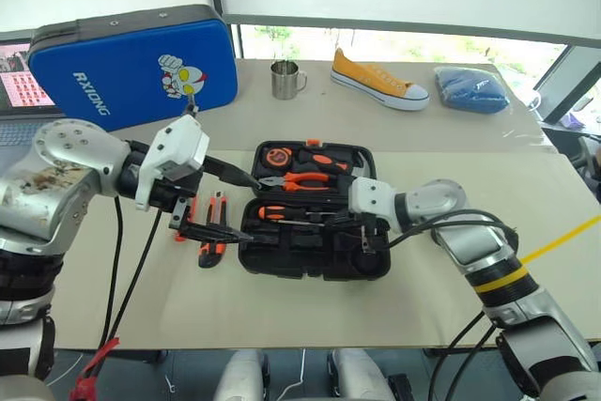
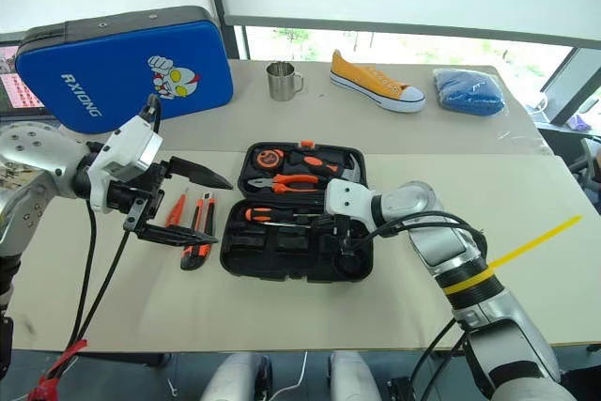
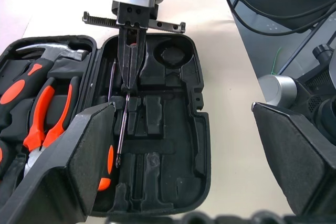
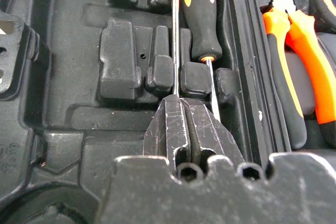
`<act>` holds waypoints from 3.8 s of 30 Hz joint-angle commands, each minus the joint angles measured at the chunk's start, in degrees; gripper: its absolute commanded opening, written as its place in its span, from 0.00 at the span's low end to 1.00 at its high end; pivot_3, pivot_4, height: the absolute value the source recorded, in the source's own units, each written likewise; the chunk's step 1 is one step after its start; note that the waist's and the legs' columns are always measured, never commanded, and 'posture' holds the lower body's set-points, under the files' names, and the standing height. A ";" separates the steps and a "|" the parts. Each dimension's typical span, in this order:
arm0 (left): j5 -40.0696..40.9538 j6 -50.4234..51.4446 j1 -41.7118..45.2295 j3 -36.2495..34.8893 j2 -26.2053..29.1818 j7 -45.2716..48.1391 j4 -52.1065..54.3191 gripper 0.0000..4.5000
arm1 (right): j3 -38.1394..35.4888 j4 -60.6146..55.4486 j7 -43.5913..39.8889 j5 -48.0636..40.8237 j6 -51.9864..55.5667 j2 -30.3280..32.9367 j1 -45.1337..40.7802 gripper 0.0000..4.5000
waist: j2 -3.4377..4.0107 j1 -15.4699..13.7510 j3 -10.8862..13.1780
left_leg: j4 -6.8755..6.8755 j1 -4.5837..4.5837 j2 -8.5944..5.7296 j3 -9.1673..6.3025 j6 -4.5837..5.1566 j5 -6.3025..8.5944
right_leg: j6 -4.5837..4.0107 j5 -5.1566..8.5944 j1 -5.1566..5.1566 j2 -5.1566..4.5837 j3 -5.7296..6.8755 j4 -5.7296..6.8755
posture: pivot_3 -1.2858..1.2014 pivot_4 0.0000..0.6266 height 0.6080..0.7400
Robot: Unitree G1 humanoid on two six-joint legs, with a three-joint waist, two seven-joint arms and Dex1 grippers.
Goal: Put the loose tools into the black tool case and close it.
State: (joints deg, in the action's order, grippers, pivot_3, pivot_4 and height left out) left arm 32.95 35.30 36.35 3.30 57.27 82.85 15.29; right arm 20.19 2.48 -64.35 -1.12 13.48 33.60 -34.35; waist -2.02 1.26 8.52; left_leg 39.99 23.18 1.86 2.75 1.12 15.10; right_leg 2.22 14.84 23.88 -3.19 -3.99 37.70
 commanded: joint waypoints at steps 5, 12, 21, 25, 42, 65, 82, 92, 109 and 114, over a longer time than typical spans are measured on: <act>0.68 3.18 -9.98 -8.66 1.75 -8.57 5.01 1.00 | -15.88 -18.30 2.00 -20.58 20.12 0.09 2.70 0.07 | 0.10 -0.05 0.11 | 0.01 0.31 0.00 -0.03 -0.03 -0.02 | -0.02 0.00 0.39 -0.04 -0.04 0.23 | 0.52 0.24 0.99; -3.27 13.54 -40.35 -35.48 -0.53 -20.78 12.90 1.00 | -27.64 -30.93 -1.36 -39.32 33.08 9.22 5.07 0.53 | 0.09 -0.09 0.13 | -0.19 0.16 0.08 -0.13 -0.02 -0.01 | -0.01 0.00 0.28 -0.23 0.03 0.12 | 0.52 0.24 0.99; -8.20 13.35 -62.88 -52.16 -5.93 -24.20 14.76 1.00 | -28.00 -30.76 -1.34 -42.58 31.66 12.57 5.54 0.99 | 0.01 -0.86 0.16 | -0.21 0.01 0.08 -0.03 -0.06 -0.02 | -0.08 0.02 0.16 -0.36 0.09 -0.07 | 0.52 0.24 0.99; -5.70 17.92 -56.34 -47.60 -2.59 -27.40 15.00 1.00 | -27.30 -31.07 -0.62 -42.70 31.03 12.48 5.76 0.99 | -0.07 -1.55 0.13 | -0.18 0.00 0.08 -0.04 -0.08 -0.03 | -0.10 0.01 0.14 -0.36 0.15 -0.06 | 0.52 0.24 0.99; -6.99 56.15 8.71 4.13 2.13 -44.49 -11.35 1.00 | -27.97 -42.73 10.23 -47.44 30.63 9.60 16.75 0.99 | -0.25 -0.50 0.23 | -0.21 0.22 -0.08 -0.11 -0.07 -0.03 | -0.07 -0.01 0.29 -0.13 0.11 -0.01 | 0.52 0.24 0.99; -13.10 47.17 19.33 21.20 -8.60 -37.93 -36.65 0.88 | -28.46 -45.49 15.97 -48.14 28.48 8.87 20.60 1.00 | -0.28 -0.85 0.24 | -0.08 0.36 -0.14 -0.16 -0.07 -0.04 | -0.03 -0.01 0.33 -0.17 0.13 0.00 | 0.52 0.24 0.99; -21.73 31.01 18.82 22.20 -6.17 -30.22 -41.89 0.08 | -31.02 -48.36 16.42 -49.02 28.48 12.61 25.58 1.00 | -0.10 -1.80 0.12 | -0.07 0.19 -0.17 -0.14 -0.06 -0.04 | 0.00 0.02 0.17 -0.20 0.11 0.02 | 0.52 0.24 0.99; -21.51 -8.48 16.27 19.24 -1.68 -6.31 -20.84 0.08 | -35.16 -49.90 17.53 -49.08 28.20 15.72 32.62 1.00 | -0.32 -2.12 0.25 | 0.12 0.62 -0.16 -0.14 -0.09 -0.05 | 0.08 -0.05 0.31 -0.29 0.18 -0.17 | 0.52 0.24 0.99; -36.73 -0.24 21.49 34.94 -18.13 -1.75 -17.16 0.08 | -37.06 -52.84 23.35 -51.90 29.07 15.75 35.93 1.00 | -0.32 -1.55 0.25 | 0.24 0.62 -0.15 -0.24 -0.04 -0.04 | 0.11 -0.05 0.27 -0.13 0.15 -0.11 | 0.52 0.24 0.99; -35.38 5.93 21.71 35.77 -20.04 1.35 -15.59 0.08 | -36.15 -52.57 25.05 -52.09 29.00 15.79 35.24 1.00 | -0.31 -1.50 0.24 | 0.24 0.62 -0.14 -0.25 -0.04 -0.04 | 0.11 -0.05 0.27 -0.12 0.15 -0.09 | 0.52 0.24 0.99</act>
State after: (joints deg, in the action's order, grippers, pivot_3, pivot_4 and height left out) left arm -3.07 38.80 57.01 38.60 37.75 82.69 -1.89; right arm -14.80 -48.87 -40.32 -52.50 42.99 49.03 1.53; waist -2.33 -0.24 8.77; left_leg 40.24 23.79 1.72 2.50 1.08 15.06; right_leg 2.33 14.78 24.15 -3.32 -3.84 37.60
